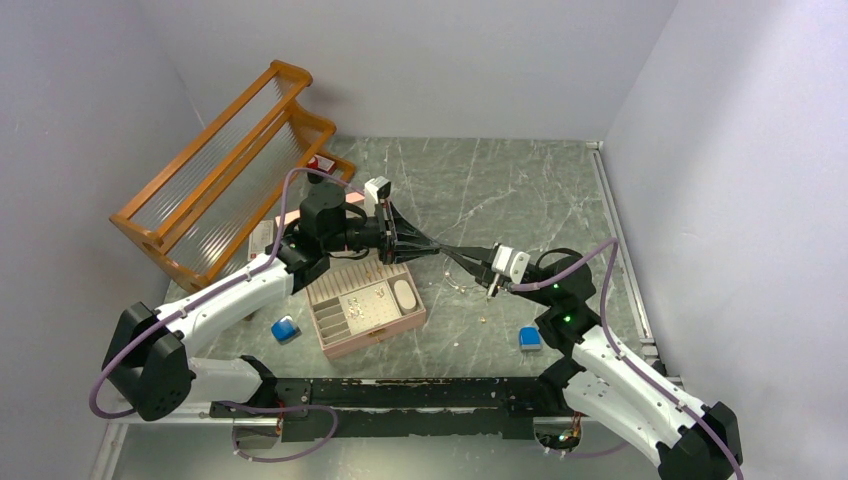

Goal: Organize the mixed jewelry

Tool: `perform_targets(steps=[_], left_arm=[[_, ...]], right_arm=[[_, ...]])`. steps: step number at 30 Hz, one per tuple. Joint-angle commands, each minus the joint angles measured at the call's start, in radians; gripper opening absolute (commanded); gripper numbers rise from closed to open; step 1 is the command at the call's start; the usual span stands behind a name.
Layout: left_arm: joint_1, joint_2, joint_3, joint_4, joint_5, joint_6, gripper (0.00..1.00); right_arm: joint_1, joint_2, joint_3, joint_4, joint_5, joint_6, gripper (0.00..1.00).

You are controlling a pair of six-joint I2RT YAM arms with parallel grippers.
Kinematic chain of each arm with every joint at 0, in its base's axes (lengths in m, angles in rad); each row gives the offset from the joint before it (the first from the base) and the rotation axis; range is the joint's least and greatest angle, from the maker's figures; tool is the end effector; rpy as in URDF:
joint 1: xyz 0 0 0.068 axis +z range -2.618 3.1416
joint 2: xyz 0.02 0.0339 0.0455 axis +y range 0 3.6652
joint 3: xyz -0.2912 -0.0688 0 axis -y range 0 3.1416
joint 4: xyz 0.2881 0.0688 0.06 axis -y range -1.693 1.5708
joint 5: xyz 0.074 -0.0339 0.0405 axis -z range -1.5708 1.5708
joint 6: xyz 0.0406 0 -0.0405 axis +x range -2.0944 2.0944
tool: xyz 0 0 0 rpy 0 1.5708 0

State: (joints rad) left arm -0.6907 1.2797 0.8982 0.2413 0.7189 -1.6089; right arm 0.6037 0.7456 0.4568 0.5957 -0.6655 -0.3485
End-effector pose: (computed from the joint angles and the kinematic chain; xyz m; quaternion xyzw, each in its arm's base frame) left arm 0.2371 -0.2306 0.3263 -0.1063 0.7357 -0.6688 0.0085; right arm 0.1507 0.1343 0.3185 -0.4901 0.3754 0.2884 0.7319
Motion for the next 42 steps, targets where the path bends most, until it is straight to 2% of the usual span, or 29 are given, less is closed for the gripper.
perform_targets(steps=[1,4,10,18,22,25,28,31,35,38,42], left_arm=[[0.003,0.002,0.014,0.011,0.023,0.012,0.11],[0.004,-0.002,0.024,-0.013,0.014,0.034,0.07],[0.015,-0.035,0.08,-0.163,-0.074,0.177,0.05],[0.062,-0.082,0.15,-0.361,-0.152,0.379,0.05],[0.064,-0.092,0.215,-0.543,-0.211,0.557,0.05],[0.063,-0.102,0.279,-0.715,-0.291,0.705,0.05],[0.062,-0.107,0.321,-0.9,-0.378,0.831,0.07],[0.055,-0.121,0.314,-1.037,-0.442,0.91,0.07],[0.005,-0.14,0.285,-1.14,-0.548,0.937,0.06],[-0.047,-0.144,0.277,-1.2,-0.652,0.913,0.06],[-0.101,-0.131,0.261,-1.236,-0.758,0.845,0.05]], right_arm=[[0.011,-0.009,0.0,0.025,-0.004,-0.004,0.0],[0.011,-0.013,-0.002,0.026,0.003,0.001,0.01],[0.01,-0.058,-0.021,0.016,0.055,0.029,0.4],[0.011,-0.137,-0.032,-0.051,0.098,0.087,0.59],[0.011,-0.152,-0.064,-0.002,0.114,0.216,0.61],[0.01,-0.155,-0.1,0.041,0.223,0.443,0.62],[0.011,-0.136,-0.112,-0.011,0.238,0.614,0.61],[0.011,-0.093,-0.11,-0.124,0.289,0.761,0.54],[0.011,-0.011,-0.116,-0.239,0.381,0.922,0.46],[0.011,0.062,-0.186,-0.156,0.374,1.046,0.45],[0.029,0.177,-0.283,-0.03,0.441,1.211,0.45]])
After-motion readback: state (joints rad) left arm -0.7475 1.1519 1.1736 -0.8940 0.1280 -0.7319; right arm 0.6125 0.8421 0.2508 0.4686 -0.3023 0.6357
